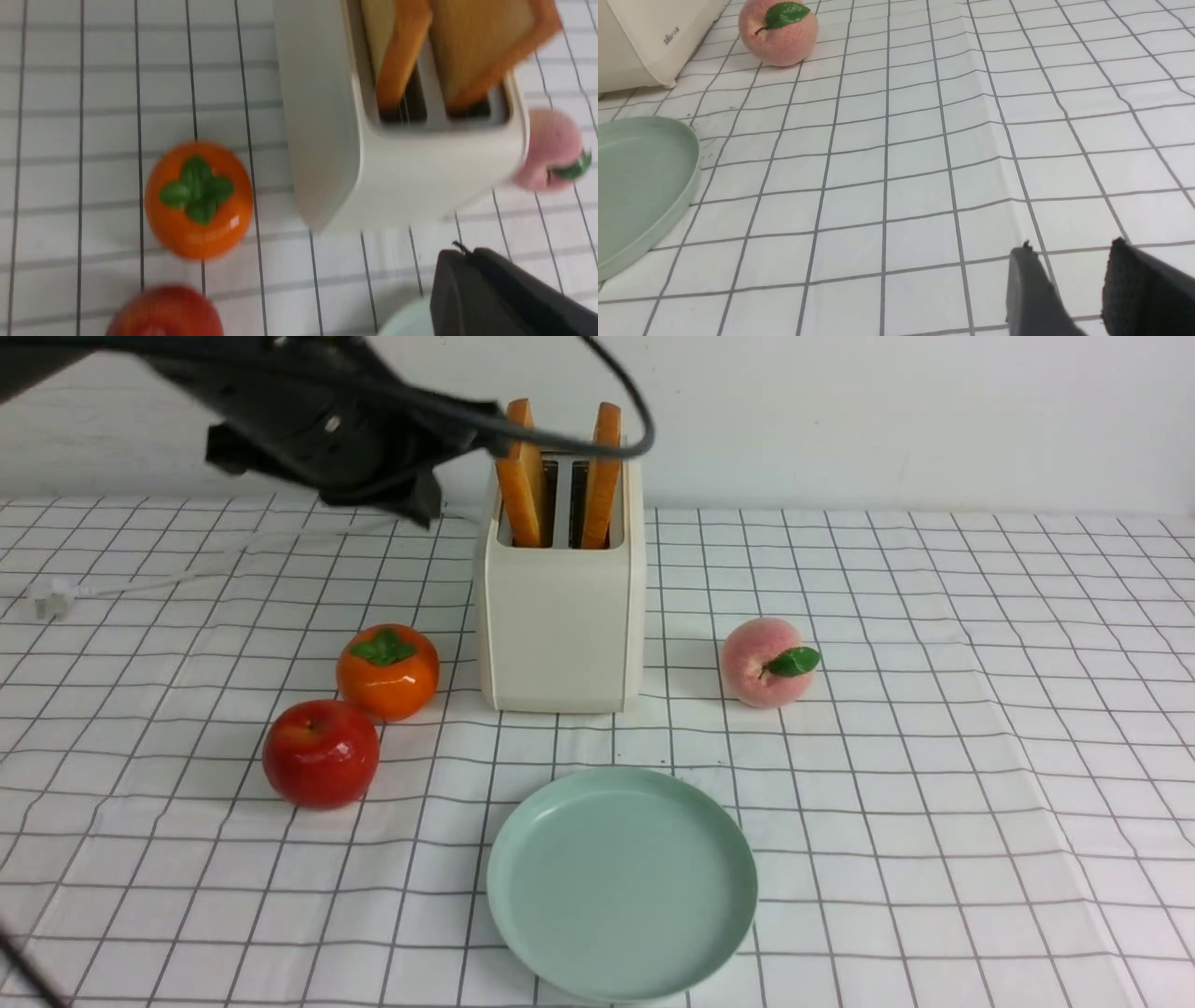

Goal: Take toasted bread from bread machine on white checkered table place on plate.
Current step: 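Reach for a toast slice standing in the toaster with the left gripper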

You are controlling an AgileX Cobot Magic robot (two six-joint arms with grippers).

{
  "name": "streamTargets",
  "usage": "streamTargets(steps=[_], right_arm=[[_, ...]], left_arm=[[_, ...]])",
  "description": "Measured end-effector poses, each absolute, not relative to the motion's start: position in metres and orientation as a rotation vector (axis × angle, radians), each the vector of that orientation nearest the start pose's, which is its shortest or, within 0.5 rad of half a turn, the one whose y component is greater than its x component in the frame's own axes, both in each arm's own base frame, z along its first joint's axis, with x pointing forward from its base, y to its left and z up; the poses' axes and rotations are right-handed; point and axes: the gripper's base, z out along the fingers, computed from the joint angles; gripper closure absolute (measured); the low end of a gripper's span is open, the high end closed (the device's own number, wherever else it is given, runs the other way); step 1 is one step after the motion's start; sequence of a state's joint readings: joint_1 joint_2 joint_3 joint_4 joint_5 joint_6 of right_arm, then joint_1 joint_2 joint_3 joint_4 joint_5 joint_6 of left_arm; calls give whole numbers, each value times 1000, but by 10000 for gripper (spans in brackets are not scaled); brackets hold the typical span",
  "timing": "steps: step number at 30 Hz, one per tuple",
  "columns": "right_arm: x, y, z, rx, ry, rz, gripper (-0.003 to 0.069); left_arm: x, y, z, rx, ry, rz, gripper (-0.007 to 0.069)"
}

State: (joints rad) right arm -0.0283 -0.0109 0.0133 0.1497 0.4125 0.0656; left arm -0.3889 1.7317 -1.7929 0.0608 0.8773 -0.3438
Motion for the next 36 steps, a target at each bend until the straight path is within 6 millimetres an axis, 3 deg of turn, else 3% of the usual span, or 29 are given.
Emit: streamTargets(steps=[4,9,14,19,26,29,32,36], right_arm=[[51,4,173,178,1889,176,420],[51,4,173,178,1889,176,420],[51,4,173,178,1889,176,420],[51,4,173,178,1889,176,420],[51,4,173,178,1889,176,420],[51,4,173,178,1889,176,420],[51,4,173,178,1889,176,420],[51,4,173,178,1889,176,420]], left_arm=[[405,-159,395,73,2273,-282,510],[451,-175,380,74,2243,-250,244],[473,-176,362,49,2237,-247,149],[488,-175,342,35,2238,-245,214],[493,-180,332,30,2237,-292,507],[492,-180,333,27,2238,-300,537],[482,-179,351,51,2226,-301,537],[449,-170,415,92,2102,-326,537]])
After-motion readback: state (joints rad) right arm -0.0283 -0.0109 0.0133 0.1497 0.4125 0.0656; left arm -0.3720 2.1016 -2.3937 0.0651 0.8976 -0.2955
